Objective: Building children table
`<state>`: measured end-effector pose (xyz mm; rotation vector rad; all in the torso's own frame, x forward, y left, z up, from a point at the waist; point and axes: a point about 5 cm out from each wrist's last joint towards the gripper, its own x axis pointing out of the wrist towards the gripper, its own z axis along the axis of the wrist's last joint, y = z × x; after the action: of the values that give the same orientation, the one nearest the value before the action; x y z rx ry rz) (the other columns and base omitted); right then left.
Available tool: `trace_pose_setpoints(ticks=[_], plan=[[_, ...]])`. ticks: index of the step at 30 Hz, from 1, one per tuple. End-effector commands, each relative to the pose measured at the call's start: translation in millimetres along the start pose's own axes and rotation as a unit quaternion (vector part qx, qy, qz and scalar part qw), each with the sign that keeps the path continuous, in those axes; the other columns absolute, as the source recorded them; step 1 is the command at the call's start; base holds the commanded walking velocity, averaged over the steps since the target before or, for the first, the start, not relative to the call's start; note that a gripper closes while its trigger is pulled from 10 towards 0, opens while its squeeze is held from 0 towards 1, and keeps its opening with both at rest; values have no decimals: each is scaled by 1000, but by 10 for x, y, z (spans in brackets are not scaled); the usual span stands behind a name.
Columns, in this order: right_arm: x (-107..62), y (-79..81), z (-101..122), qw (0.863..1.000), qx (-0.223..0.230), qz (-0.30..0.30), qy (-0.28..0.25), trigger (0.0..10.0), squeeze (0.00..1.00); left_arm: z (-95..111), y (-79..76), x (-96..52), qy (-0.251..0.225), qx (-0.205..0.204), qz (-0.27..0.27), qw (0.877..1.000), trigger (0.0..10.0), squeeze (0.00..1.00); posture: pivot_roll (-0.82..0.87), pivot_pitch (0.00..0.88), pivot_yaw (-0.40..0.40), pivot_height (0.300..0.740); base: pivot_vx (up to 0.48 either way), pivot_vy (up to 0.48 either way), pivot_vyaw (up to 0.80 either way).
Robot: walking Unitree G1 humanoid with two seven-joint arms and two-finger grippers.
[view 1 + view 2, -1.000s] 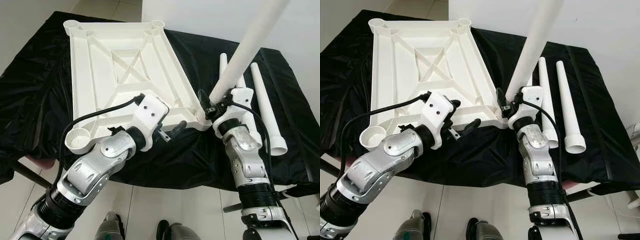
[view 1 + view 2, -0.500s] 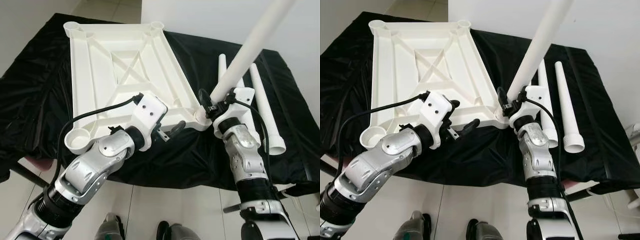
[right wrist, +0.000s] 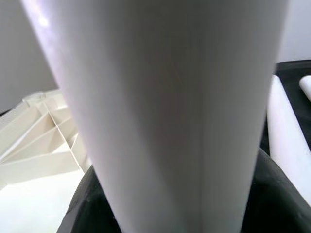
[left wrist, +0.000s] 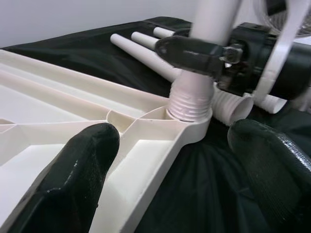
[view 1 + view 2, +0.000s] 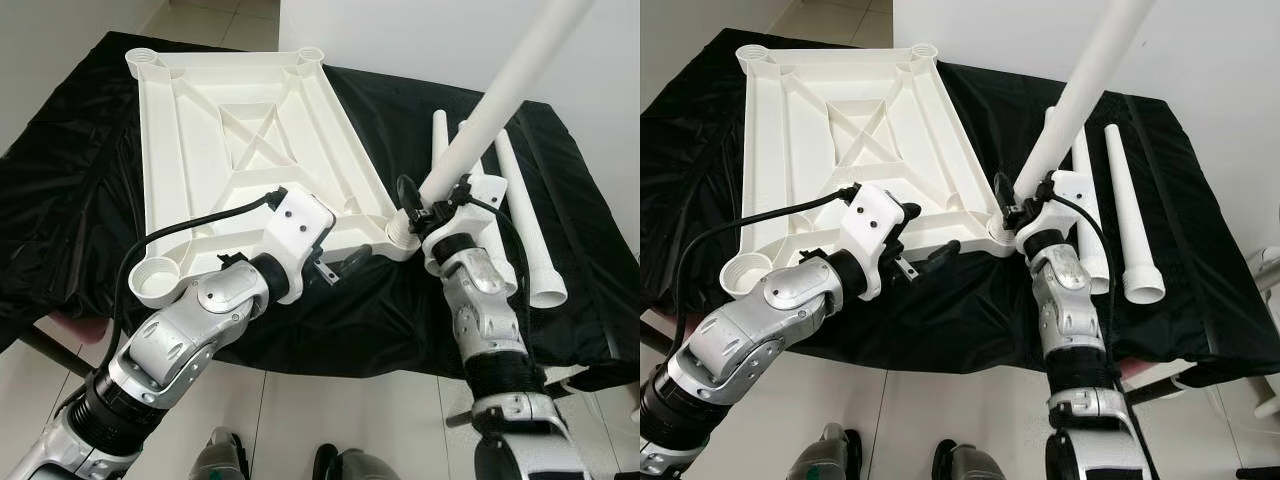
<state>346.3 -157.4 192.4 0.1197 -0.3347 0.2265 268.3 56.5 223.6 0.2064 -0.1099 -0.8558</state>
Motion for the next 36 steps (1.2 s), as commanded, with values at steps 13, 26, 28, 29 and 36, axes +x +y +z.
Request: trace_pose_setpoints(ticks=[13,26,28,29,36], plan=[[-26,-19,-259,996,-10,-12,90,10000,0,49,-149,-19,-2,5,-118,993,10000,0,126,190,-68,740,0,0,0],[168,49,-302,986,-17,24,164,10000,0,57,-123,-31,-1,3,-112,994,10000,0,126,190,-68,740,0,0,0],[193,31,-297,986,-19,17,167,10000,0,60,-125,-30,-1,2,-112,994,10000,0,127,193,-71,740,0,0,0],[202,23,-298,985,-13,12,170,10000,0,60,-126,-30,-1,2,-112,994,10000,0,127,193,-71,740,0,0,0],[166,32,-333,984,-19,14,174,10000,0,61,-127,-35,0,2,-111,994,10000,0,127,197,-72,740,0,0,0]])
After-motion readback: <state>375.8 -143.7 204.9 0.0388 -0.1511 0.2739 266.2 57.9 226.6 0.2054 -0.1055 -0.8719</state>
